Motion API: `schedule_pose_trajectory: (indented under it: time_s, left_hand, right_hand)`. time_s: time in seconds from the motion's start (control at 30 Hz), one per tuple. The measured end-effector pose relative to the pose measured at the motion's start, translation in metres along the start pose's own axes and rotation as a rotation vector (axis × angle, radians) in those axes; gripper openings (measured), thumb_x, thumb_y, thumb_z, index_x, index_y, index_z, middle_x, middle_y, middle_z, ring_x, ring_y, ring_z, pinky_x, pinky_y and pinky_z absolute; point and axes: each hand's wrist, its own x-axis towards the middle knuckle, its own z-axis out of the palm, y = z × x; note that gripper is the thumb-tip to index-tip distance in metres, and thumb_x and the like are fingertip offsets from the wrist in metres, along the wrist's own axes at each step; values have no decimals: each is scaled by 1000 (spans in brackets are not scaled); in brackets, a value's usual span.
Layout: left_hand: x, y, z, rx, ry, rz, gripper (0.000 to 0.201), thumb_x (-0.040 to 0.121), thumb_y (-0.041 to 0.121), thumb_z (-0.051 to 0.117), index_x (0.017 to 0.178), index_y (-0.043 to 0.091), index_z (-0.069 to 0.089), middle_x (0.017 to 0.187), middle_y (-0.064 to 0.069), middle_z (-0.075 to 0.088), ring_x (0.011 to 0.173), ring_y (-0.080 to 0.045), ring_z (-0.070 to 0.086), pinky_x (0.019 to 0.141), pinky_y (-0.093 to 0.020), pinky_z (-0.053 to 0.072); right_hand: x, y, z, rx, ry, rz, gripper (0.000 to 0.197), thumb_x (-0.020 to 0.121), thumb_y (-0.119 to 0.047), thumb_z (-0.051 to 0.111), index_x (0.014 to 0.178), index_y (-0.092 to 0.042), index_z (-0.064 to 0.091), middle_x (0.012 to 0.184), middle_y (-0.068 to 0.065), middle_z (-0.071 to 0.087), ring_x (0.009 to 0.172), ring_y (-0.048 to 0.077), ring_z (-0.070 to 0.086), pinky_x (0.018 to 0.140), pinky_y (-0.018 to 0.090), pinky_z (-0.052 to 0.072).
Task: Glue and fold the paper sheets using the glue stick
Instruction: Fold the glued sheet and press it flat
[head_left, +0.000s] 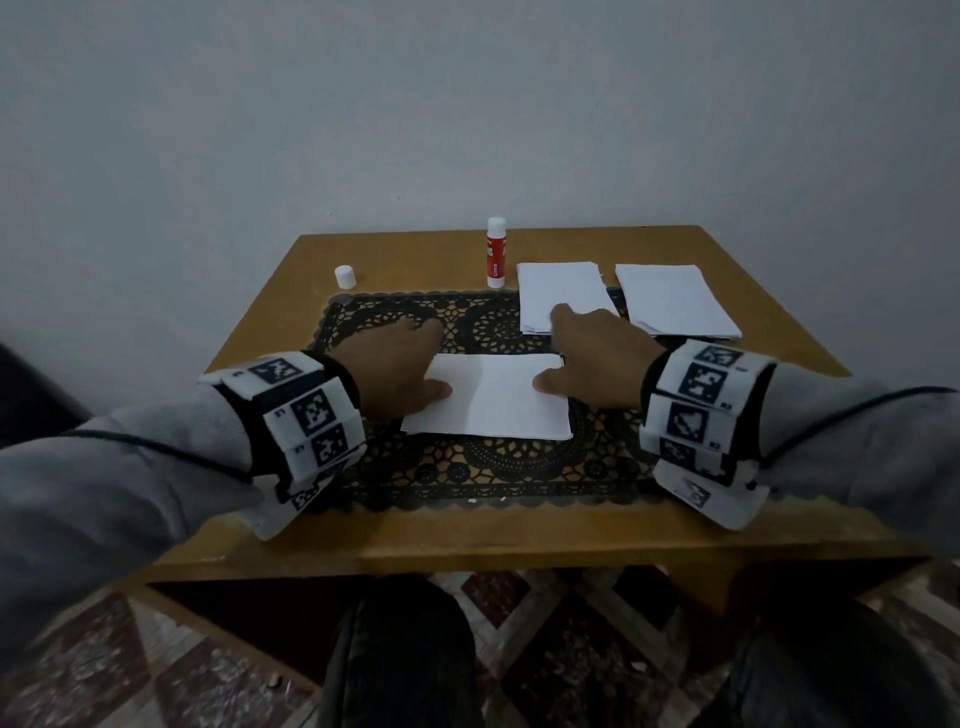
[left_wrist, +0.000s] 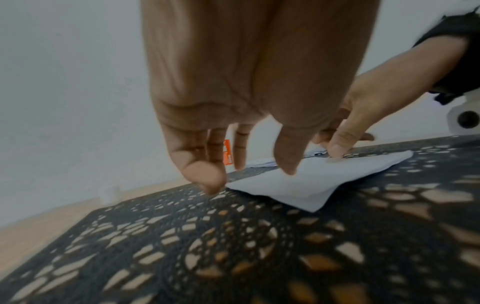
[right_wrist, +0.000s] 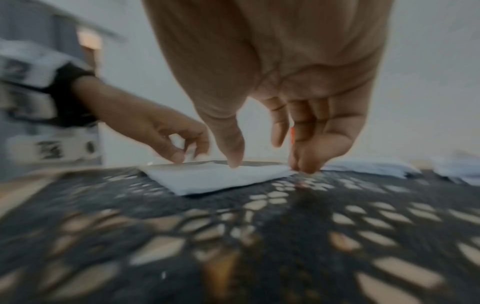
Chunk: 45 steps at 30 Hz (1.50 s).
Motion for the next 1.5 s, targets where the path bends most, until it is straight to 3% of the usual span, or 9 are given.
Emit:
schedule_pose_trajectory:
  time_s: [0.1,0.17,0.27,0.53,0.67,0.8,1.03,1.2,1.5]
  left_hand:
    - [-7,7,2,146,-198,146,72,94,55,41,152,30,7,159,-7,9,144,-31,12,114,-53,23]
    - [-8,6,6,188,-330,120,73,97,57,28,151,29,-12,160,-4,-14,147,-28,-8,116,-55,12]
    - [-10,-2,12,143,-375,107,70,99,52,21,149,26,-20,157,-1,-24,145,-22,-18,117,-55,10]
    - [-11,-7,14,154,-396,113,68,99,51,17,148,24,-22,155,-1,-28,145,-23,-20,116,-57,13]
    - [-13,-5,13,165,-391,113,68,100,50,17,148,23,-22,156,-2,-28,145,-24,-19,115,-56,15]
    - [-13,-5,13,155,-394,105,68,100,51,17,148,24,-22,156,-1,-28,145,-24,-19,116,-55,15]
    - [-20,15,3,155,-397,65,71,102,45,24,150,14,-17,157,-7,-23,146,-23,-16,118,-51,8]
    - [-29,47,0,135,-437,258,66,103,39,24,151,11,-13,157,-7,-21,146,-19,-13,119,-46,3]
    - [-21,0,10,171,-389,103,74,100,51,20,149,12,-21,156,-4,-27,146,-18,-16,119,-45,6]
  right_hand:
    - [-23,-21,5,-110,-133,-266,64,93,-57,48,135,-10,39,140,12,44,121,24,44,98,39,42]
    - [-36,-30,12,-192,-388,-338,88,93,-67,33,153,-7,11,161,13,7,148,28,11,118,43,21]
    - [-34,-16,16,-230,-484,-325,94,92,-70,21,152,-6,-13,159,11,-21,148,24,-16,122,41,4]
    - [-44,-23,18,-253,-546,-406,95,89,-72,16,151,-7,-16,157,10,-25,146,23,-20,121,39,-2]
    - [-27,-14,9,-234,-481,-247,95,91,-71,16,151,-5,-16,158,12,-22,147,24,-16,121,38,1]
    - [-40,-19,13,-251,-547,-350,95,89,-72,18,151,-8,-16,157,8,-25,147,23,-18,122,40,1]
    - [-13,-10,8,-209,-470,-213,75,102,-49,25,152,-7,-12,160,9,-19,148,24,-13,121,39,6]
    - [-12,-4,8,-214,-495,-206,73,103,-44,27,152,-7,-13,159,8,-21,148,24,-14,120,39,6]
    - [-22,-12,7,-183,-484,-212,76,102,-49,24,152,-6,-14,159,10,-21,148,23,-15,121,39,4]
